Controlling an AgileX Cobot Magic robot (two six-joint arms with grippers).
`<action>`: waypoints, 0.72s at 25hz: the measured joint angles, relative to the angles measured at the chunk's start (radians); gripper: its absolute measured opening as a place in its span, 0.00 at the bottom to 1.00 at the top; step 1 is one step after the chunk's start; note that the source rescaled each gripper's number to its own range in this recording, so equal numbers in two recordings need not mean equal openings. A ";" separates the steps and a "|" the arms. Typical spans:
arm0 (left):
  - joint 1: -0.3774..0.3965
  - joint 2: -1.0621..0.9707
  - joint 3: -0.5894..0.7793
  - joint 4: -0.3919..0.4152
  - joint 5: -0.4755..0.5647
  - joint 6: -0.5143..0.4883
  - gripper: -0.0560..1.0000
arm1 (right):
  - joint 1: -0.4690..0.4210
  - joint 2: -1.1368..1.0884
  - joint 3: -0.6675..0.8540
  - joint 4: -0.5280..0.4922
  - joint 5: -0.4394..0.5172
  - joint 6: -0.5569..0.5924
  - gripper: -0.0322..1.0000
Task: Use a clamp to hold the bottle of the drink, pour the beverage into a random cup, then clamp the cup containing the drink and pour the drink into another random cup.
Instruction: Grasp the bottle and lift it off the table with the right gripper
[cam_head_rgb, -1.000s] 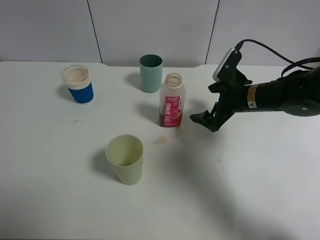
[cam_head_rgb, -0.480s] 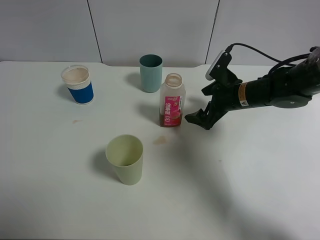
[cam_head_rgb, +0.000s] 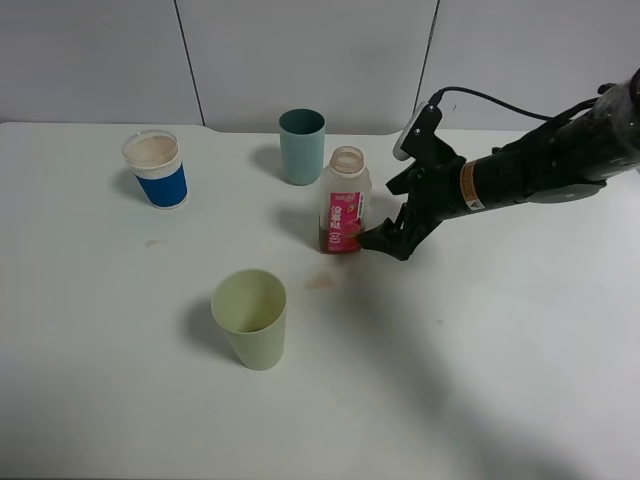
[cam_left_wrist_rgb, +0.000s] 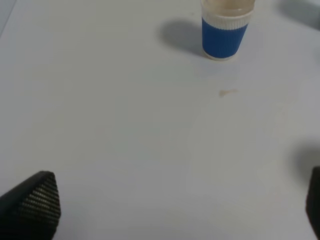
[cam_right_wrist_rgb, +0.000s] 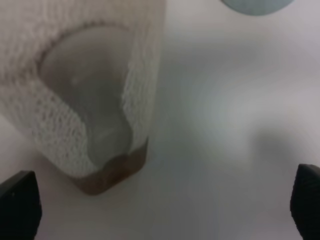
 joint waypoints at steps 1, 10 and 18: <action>0.000 0.000 0.000 0.000 0.000 0.000 1.00 | 0.000 0.006 0.000 -0.005 0.000 0.010 1.00; 0.000 0.000 0.000 0.000 0.000 0.000 1.00 | 0.001 0.021 -0.001 -0.018 -0.020 0.022 1.00; 0.000 0.000 0.000 0.000 0.000 0.000 1.00 | 0.036 0.060 -0.052 -0.067 -0.033 0.065 1.00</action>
